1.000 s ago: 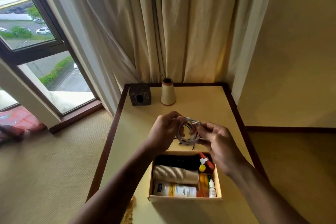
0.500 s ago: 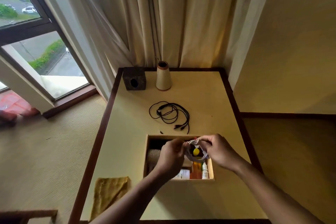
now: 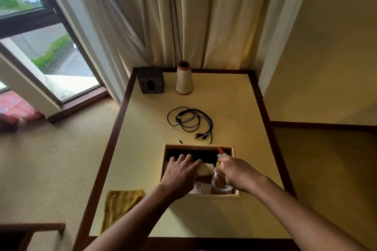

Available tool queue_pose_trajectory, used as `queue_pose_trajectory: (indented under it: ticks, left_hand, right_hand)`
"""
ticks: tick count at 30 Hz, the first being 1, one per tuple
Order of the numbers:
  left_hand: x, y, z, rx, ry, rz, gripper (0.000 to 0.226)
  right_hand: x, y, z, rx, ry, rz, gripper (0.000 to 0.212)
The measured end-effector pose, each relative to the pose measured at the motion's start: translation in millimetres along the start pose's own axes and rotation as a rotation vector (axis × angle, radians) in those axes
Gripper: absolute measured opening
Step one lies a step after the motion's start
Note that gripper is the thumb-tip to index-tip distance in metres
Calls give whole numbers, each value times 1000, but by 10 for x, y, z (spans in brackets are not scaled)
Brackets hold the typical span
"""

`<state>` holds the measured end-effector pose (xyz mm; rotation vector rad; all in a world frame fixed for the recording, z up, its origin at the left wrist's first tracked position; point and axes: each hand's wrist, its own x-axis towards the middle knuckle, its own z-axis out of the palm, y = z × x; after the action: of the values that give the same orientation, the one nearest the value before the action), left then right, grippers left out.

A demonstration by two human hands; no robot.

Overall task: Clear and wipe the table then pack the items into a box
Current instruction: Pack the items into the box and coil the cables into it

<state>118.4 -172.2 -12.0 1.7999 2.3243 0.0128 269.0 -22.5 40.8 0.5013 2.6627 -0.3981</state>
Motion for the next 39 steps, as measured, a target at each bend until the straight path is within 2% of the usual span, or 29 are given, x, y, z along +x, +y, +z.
queue_pose_trajectory:
  ticks: [9,12,14,18,22,25,28,30,32,34,37,39]
  left_hand:
    - [8,-61,112,-62,74,4,55]
    - [-43,-81,170,-76,124,26,56]
    - [-65,-92,201,-89,164,38,53]
    - [-89,-143,218,-101,192,75,49]
    - [-84,-225,121,-114,289,22,47]
    - [76,-397,74,-124,279,-141,45]
    - [254,-565,71,-228,100,-286,49]
    - [314,-607,100,-268,35,-300,51]
    - [339,-635,159,-245,32,-262,53]
    - [297,-606,194,-165,80,-191,45]
    - [303,-638,281,-102,210,-107,33]
    - [324,-655,274,-97,159,-111,37]
  right_hand:
    - [8,-104,284,-78,119,105,28]
    - [-28,-112,428,-137,220,95,9]
    - [-11,-87,471,-153,273,103,4]
    - [18,-35,331,-23,241,83,21]
    - [166,31,-54,217,450,78,23]
    - [608,180,-298,407,576,152,22]
    - [1209,300,-402,462,539,234,29]
    - [1594,352,-441,471,494,292,34]
    - [1954,411,-461,472,458,328,36]
    - [2166,445,-465,450,424,334,32]
    - [2565,448,-446,391,333,229,25]
    - [2785,405,-424,317,215,174,29]
